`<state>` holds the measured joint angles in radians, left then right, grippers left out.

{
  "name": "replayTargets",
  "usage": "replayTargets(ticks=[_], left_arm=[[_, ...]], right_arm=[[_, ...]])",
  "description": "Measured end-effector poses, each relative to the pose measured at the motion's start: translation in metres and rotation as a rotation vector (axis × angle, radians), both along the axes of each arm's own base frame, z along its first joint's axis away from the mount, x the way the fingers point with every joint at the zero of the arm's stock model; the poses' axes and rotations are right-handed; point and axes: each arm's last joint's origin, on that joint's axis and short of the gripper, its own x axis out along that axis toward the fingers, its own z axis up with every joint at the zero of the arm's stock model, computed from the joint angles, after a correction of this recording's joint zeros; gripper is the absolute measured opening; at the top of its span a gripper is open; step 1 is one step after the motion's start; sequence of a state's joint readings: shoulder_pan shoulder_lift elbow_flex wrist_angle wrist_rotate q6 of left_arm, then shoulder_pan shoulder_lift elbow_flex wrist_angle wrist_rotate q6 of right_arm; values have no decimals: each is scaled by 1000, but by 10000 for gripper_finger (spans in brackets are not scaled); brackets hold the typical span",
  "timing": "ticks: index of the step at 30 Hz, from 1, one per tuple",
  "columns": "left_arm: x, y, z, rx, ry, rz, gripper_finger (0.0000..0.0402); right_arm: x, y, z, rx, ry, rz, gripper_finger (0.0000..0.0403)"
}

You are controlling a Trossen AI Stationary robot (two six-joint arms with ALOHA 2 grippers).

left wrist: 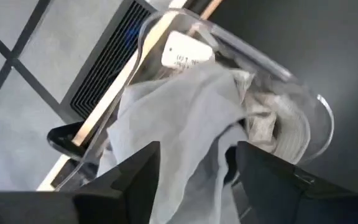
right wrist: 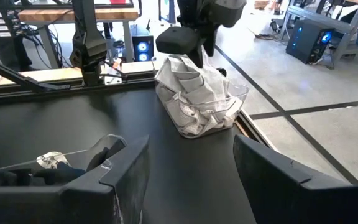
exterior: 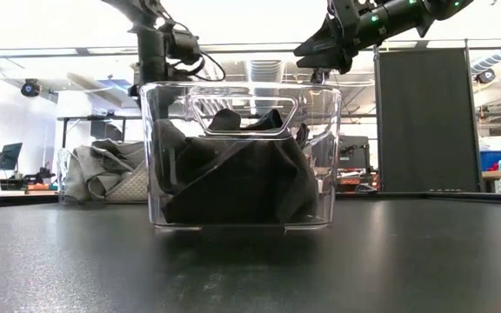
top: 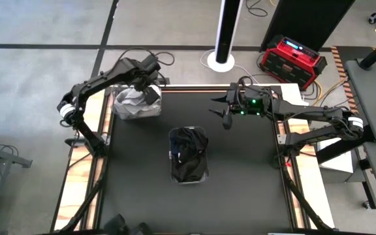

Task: Sort towels by color in basket
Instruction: Put the gray towel into the top transparent bin

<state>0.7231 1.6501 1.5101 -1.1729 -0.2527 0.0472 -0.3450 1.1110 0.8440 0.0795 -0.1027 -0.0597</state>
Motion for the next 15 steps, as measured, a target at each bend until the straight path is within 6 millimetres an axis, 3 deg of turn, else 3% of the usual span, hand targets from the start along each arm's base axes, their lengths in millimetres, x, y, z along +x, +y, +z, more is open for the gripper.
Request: replayTargets(ticks=[3,8,15], left_arm=[[-4,-3,-1,-31,47,-20,157],[-10,-3,-8,-39,96,53,24],[-16,-9,-34,-87,156,100,2]], right_arm=[[0,0,0,0,1,0,219],[0,0,-1,11,8,-2,219],[-1,0,-4,17,24,-2,219]])
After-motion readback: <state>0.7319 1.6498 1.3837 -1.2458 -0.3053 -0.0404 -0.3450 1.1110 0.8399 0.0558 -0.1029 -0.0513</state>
